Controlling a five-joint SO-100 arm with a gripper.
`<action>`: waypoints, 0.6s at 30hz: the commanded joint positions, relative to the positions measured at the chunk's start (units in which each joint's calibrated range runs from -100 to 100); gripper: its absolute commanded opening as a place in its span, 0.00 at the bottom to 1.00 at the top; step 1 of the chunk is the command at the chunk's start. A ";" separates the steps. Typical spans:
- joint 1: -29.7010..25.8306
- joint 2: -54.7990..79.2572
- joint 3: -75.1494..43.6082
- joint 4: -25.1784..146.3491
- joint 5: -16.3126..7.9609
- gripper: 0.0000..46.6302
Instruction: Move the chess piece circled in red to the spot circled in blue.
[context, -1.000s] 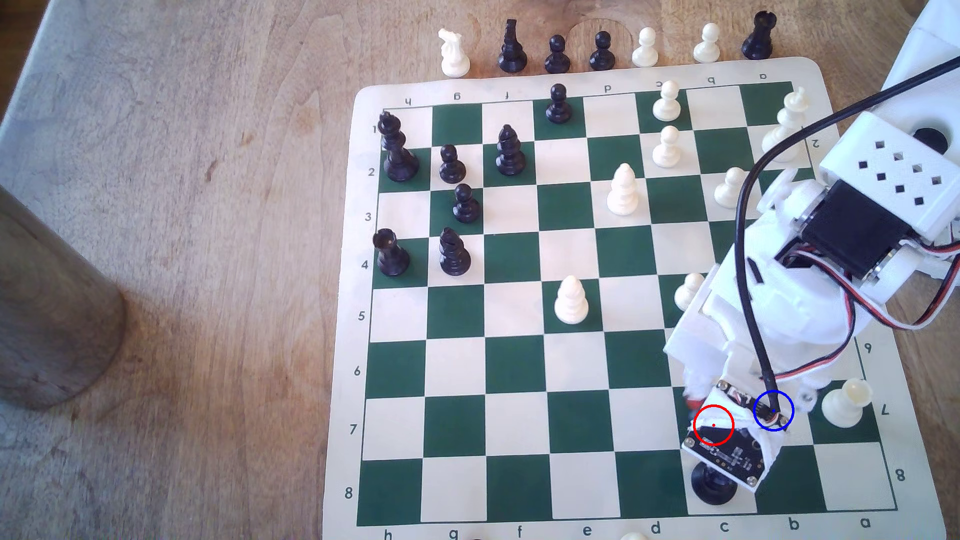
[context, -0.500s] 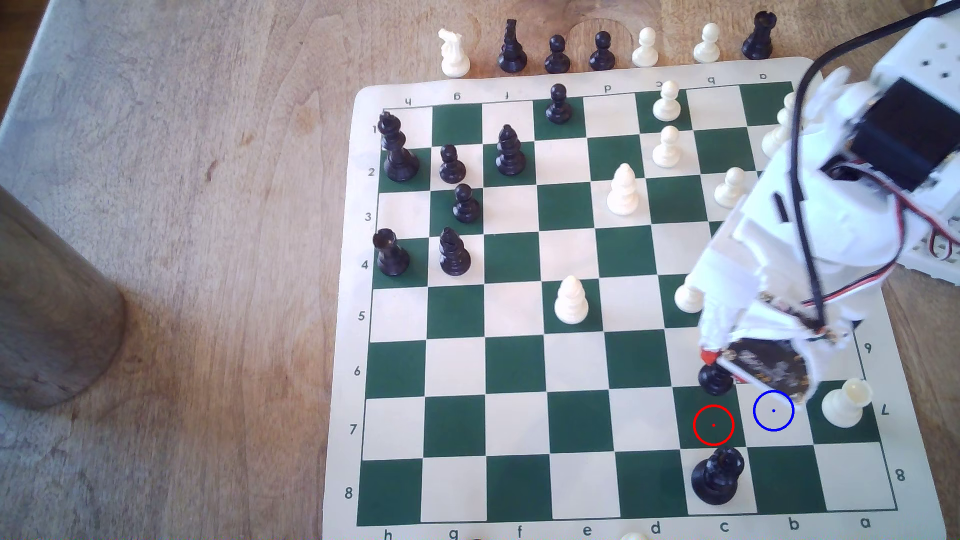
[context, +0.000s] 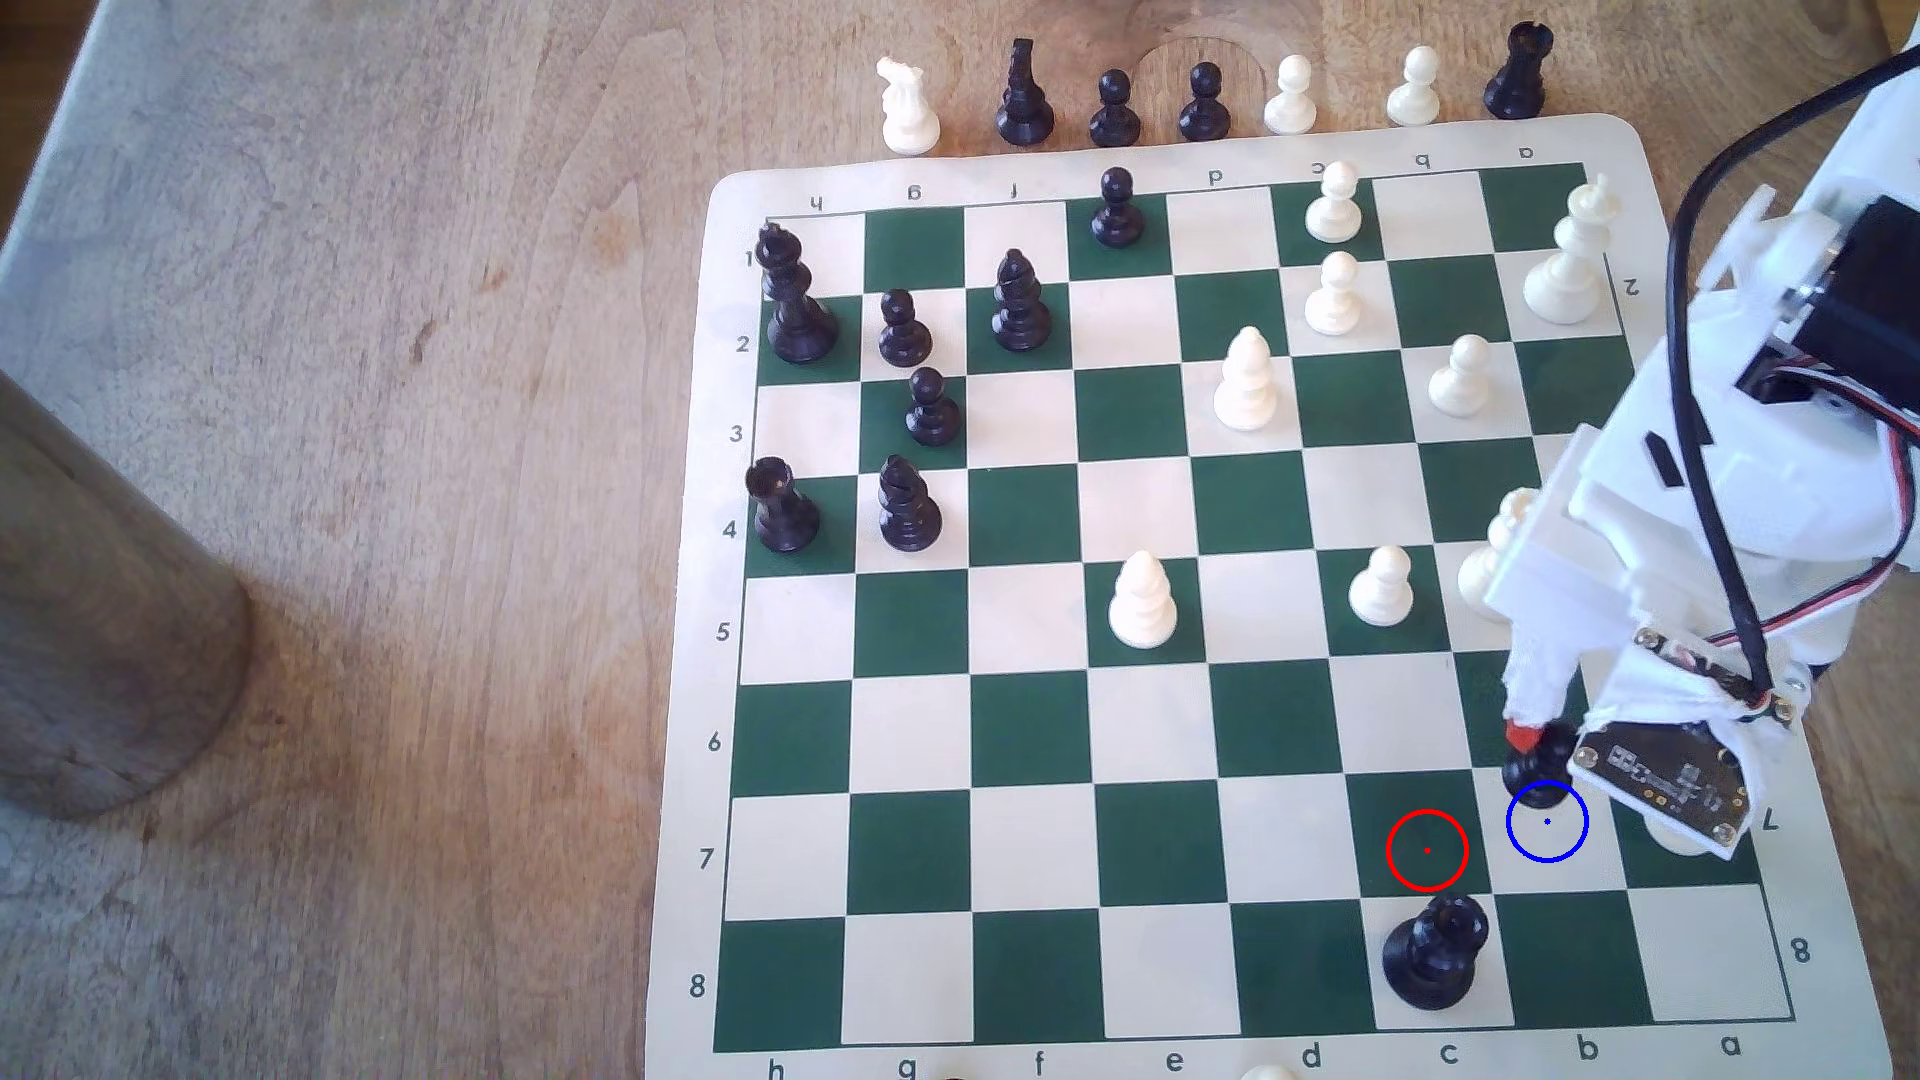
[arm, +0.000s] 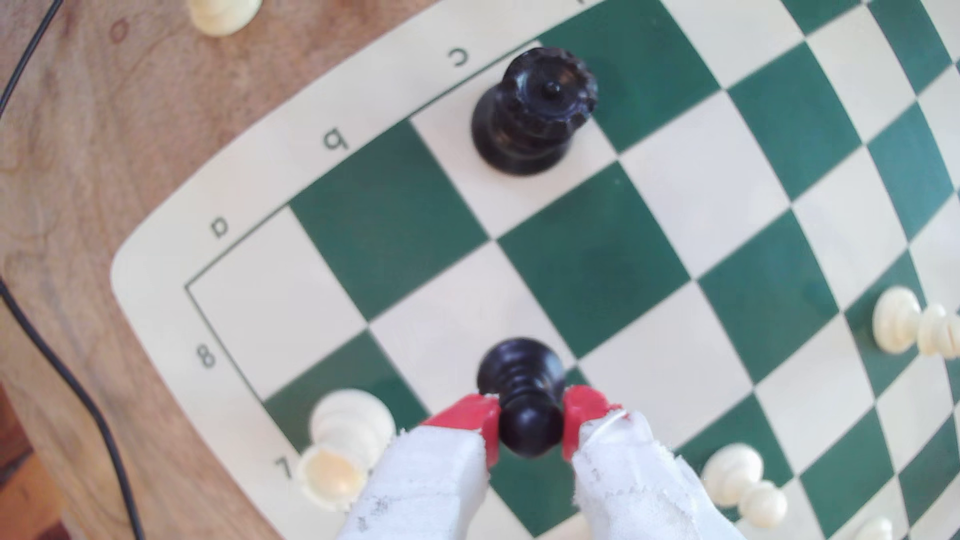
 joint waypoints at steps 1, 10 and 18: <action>-1.22 -1.39 -0.05 -2.49 -0.63 0.01; -2.47 1.49 2.40 -6.83 -1.76 0.01; -2.55 3.95 3.49 -8.63 -1.95 0.01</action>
